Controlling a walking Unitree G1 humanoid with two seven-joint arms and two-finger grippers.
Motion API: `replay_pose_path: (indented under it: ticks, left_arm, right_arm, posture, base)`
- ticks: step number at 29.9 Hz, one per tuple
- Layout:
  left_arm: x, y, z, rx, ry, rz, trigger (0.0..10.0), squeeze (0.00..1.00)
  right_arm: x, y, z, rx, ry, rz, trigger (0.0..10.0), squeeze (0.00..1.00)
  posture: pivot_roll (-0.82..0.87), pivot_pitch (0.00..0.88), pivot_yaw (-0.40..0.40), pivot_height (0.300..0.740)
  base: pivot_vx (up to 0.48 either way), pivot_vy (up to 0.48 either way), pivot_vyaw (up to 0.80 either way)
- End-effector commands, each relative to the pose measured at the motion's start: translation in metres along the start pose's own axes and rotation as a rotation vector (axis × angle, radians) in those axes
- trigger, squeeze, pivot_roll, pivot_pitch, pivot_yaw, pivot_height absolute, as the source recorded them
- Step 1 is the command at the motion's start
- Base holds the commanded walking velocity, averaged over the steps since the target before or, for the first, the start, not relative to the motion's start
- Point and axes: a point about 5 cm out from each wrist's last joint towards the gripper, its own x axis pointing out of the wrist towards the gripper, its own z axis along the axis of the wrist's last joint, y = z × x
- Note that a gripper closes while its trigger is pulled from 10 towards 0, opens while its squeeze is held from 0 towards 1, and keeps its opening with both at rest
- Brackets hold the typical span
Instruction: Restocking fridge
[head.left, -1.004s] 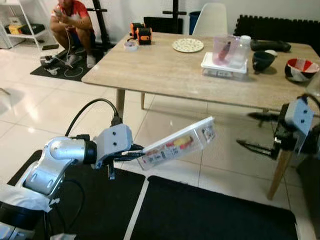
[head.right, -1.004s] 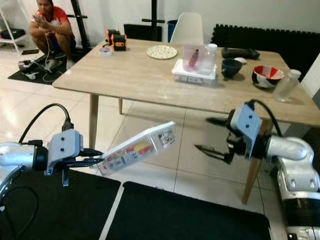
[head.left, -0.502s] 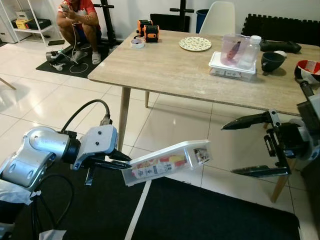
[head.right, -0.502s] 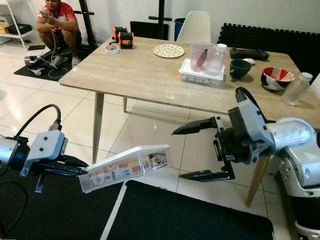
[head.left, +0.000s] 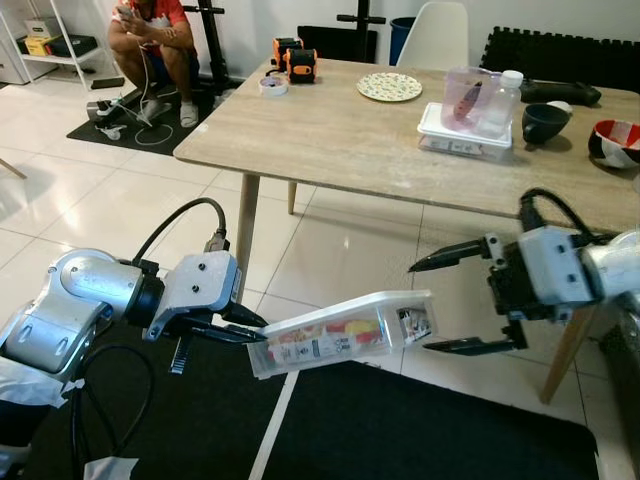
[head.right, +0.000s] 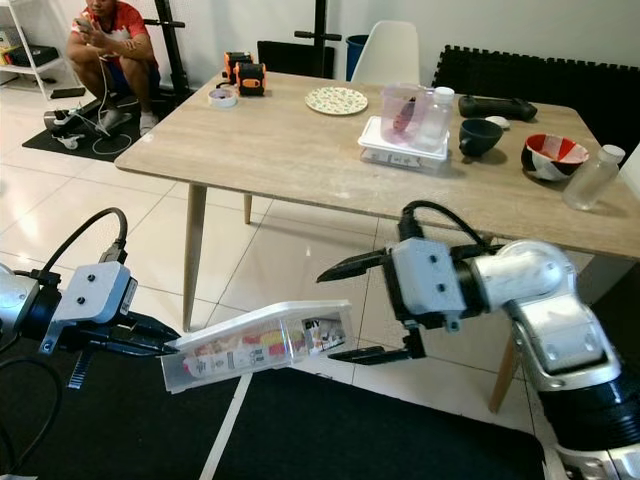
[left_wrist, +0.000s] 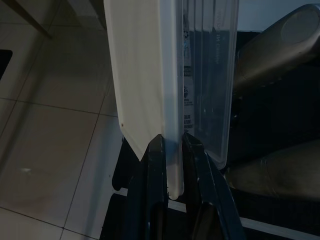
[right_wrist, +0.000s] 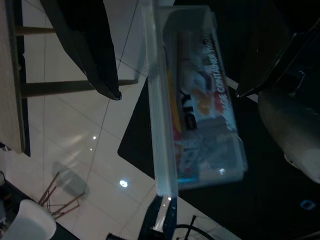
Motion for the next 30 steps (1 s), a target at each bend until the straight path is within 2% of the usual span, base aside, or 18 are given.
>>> replay_pose_path:
  ticks: [1, 9, 11, 14, 21, 30]
  left_arm:
    - [-0.003, 0.0, 0.008, 0.026, -0.022, -0.007, 10.0, 0.0]
    - [-0.003, 0.0, 0.009, 0.031, -0.025, -0.009, 10.0, 0.0]
    - [-0.003, 0.0, 0.01, 0.035, -0.025, -0.008, 10.0, 0.0]
    - [-0.003, 0.0, 0.011, 0.037, -0.026, -0.007, 10.0, 0.0]
    - [-0.001, 0.0, 0.012, 0.04, -0.032, -0.008, 10.0, 0.0]
    - [0.001, 0.001, 0.017, 0.057, -0.045, -0.014, 10.0, 0.0]
  right_arm:
    - [0.003, 0.002, -0.001, -0.004, 0.008, 0.016, 10.0, 0.0]
    - [0.009, 0.011, 0.002, 0.032, -0.027, 0.082, 10.0, 0.0]
    - [0.013, 0.019, 0.0, 0.059, -0.032, 0.13, 10.0, 0.0]
    - [0.016, 0.023, -0.003, 0.065, -0.032, 0.145, 10.0, 0.0]
    - [0.021, 0.021, -0.005, 0.052, -0.03, 0.126, 10.0, 0.0]
    - [0.041, 0.015, -0.011, -0.003, 0.011, 0.056, 10.0, 0.0]
  posture:
    - [-0.09, 0.046, -0.002, 0.74]
    - [-0.09, 0.046, -0.004, 0.74]
    - [-0.09, 0.048, -0.002, 0.74]
    - [-0.09, 0.048, -0.002, 0.74]
    - [-0.09, 0.048, -0.002, 0.74]
    - [-0.09, 0.049, 0.003, 0.74]
  base:
    - [0.0, 0.0, 0.0]
    - [0.0, 0.0, 0.0]
    - [0.0, 0.0, 0.0]
    - [0.0, 0.0, 0.0]
    - [0.0, 0.0, 0.0]
    - [0.0, 0.0, 0.0]
